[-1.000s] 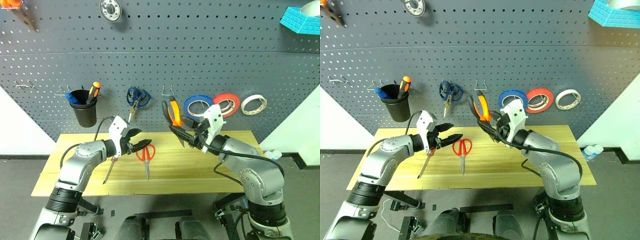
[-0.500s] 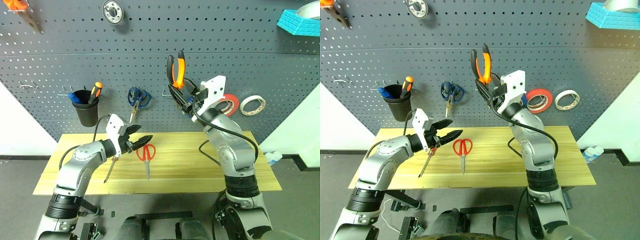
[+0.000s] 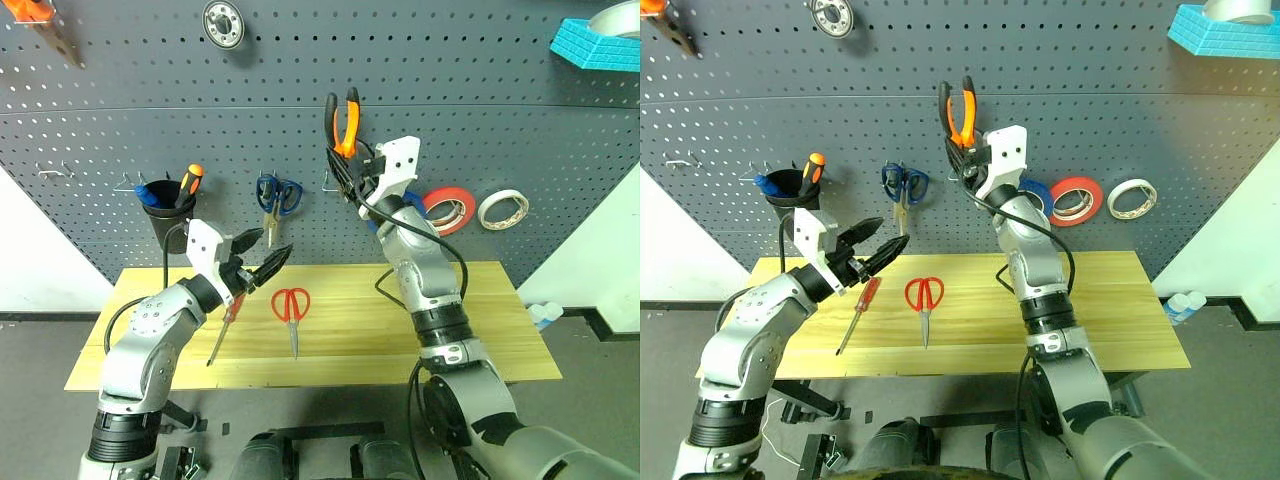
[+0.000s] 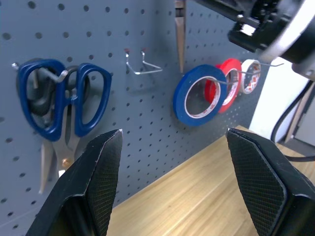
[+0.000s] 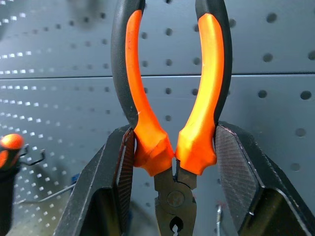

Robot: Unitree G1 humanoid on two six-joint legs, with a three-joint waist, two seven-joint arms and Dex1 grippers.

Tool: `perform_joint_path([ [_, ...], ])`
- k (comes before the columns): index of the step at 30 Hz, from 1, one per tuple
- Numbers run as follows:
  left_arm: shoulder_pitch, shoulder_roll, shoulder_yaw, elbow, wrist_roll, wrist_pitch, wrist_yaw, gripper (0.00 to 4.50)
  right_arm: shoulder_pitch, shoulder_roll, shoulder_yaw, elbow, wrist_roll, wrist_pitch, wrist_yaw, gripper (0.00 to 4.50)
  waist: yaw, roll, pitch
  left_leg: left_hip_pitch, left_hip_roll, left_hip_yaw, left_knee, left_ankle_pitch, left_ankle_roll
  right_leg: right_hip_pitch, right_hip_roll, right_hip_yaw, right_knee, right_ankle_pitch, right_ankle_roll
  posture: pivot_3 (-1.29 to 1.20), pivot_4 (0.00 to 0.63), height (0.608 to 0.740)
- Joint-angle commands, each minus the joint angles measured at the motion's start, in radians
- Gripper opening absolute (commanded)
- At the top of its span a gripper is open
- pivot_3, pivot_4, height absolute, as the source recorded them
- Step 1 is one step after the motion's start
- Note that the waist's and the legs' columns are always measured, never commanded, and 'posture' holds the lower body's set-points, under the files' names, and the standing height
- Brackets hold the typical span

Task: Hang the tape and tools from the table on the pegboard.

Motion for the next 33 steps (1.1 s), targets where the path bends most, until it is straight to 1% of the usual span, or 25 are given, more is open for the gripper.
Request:
perform_joint_path([
  [1, 0.012, -0.012, 0.041, -0.07, -0.023, -0.048, 0.022, 3.51, -0.088, 0.011, -0.025, 0.068, -0.006, -0.107, -0.008, 2.06, 0.001, 0.0, 0.0, 0.0, 0.0, 0.0, 0.0, 0.0, 0.0, 0.0, 0.0, 0.0, 0.0, 0.0, 0.0, 0.0, 0.023, 0.68],
  [9, 0.086, -0.046, 0.095, -0.154, -0.059, -0.116, 0.063, 3.51, -0.207, 0.018, -0.041, 0.265, -0.013, -0.213, 0.002, 2.06, 0.002, 0.0, 0.0, 0.0, 0.0, 0.0, 0.0, 0.001, -0.001, -0.001, 0.0, 0.0, 0.004, 0.0, 0.0, 0.03, 0.026, 0.68],
  [18, 0.139, -0.049, 0.093, -0.181, -0.04, -0.182, 0.085, 3.51, -0.311, 0.028, -0.063, 0.442, -0.014, -0.305, 0.007, 2.06, 0.024, 0.001, 0.001, 0.0, 0.0, 0.0, 0.001, 0.001, -0.001, -0.002, 0.0, 0.0, 0.005, 0.0, -0.001, 0.05, 0.049, 0.68],
  [25, 0.175, -0.013, 0.107, -0.229, -0.064, -0.152, 0.101, 3.51, -0.316, 0.057, -0.078, 0.47, -0.014, -0.332, -0.006, 2.06, 0.033, 0.003, 0.008, 0.0, 0.0, 0.0, 0.001, 0.001, -0.001, -0.001, 0.0, 0.0, 0.005, 0.0, -0.001, 0.07, 0.086, 0.68],
  [31, 0.194, 0.016, 0.123, -0.261, -0.096, -0.119, 0.116, 3.51, -0.278, 0.07, -0.077, 0.44, -0.015, -0.326, -0.022, 2.06, 0.047, 0.009, 0.022, 0.0, 0.0, 0.0, 0.001, 0.001, -0.001, -0.001, 0.0, 0.0, 0.005, 0.0, -0.001, 0.08, 0.111, 0.68],
  [33, 0.204, 0.023, 0.126, -0.273, -0.107, -0.108, 0.118, 3.51, -0.262, 0.069, -0.077, 0.437, -0.019, -0.327, -0.028, 2.06, 0.053, 0.009, 0.03, 0.0, 0.0, 0.0, 0.001, 0.001, 0.0, -0.001, 0.0, 0.0, 0.005, 0.0, -0.001, 0.08, 0.116, 0.68],
])
